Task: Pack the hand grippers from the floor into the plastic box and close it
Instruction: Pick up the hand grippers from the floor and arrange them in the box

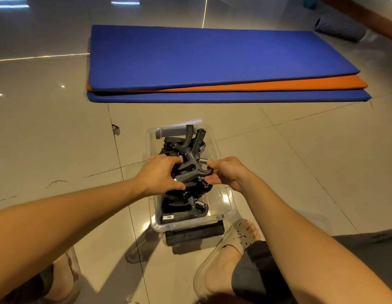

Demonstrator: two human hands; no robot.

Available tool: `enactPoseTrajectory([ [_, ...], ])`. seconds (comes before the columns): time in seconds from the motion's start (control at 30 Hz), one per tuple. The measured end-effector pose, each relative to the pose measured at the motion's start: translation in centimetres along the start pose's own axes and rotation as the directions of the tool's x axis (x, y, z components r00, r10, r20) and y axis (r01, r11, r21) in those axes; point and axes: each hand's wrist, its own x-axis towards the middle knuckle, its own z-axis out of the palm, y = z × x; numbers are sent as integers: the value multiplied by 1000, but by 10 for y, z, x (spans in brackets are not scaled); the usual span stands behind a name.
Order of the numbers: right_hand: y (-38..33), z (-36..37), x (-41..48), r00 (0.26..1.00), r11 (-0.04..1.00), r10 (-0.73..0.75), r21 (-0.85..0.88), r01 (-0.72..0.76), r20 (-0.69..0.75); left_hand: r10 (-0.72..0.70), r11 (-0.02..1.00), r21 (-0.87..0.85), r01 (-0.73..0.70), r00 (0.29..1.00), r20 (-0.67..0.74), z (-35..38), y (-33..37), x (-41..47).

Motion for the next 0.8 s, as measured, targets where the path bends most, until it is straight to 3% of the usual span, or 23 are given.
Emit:
enactPoseTrajectory([
  [0.07, -1, -5, 3, 999, 973, -30, -230, 25, -17, -26, 999, -33, 27, 999, 31, 6, -4, -2],
  [0.13, -6, -6, 12, 985, 897, -153, -430, 105, -78, -26, 999, -25, 28, 996, 80, 12, -8, -5],
  [0.23, -21, -3, 34, 905, 763, -394, -605, 225, -160, 1, 1000, 14, -4, 987, 160, 27, -12, -13],
  [0.3, -31, 2, 50, 850, 649, -510, -708, 279, -132, 12, 998, 55, -22, 982, 187, 39, -11, -18],
  [0.43, -44, 8, 81, 799, 538, -599, -764, 356, -50, 20, 983, 172, -55, 979, 203, 49, -12, -18],
  [0.8, -60, 20, 107, 777, 451, -630, -817, 359, -6, 9, 994, 94, -50, 922, 386, 46, -6, -22],
])
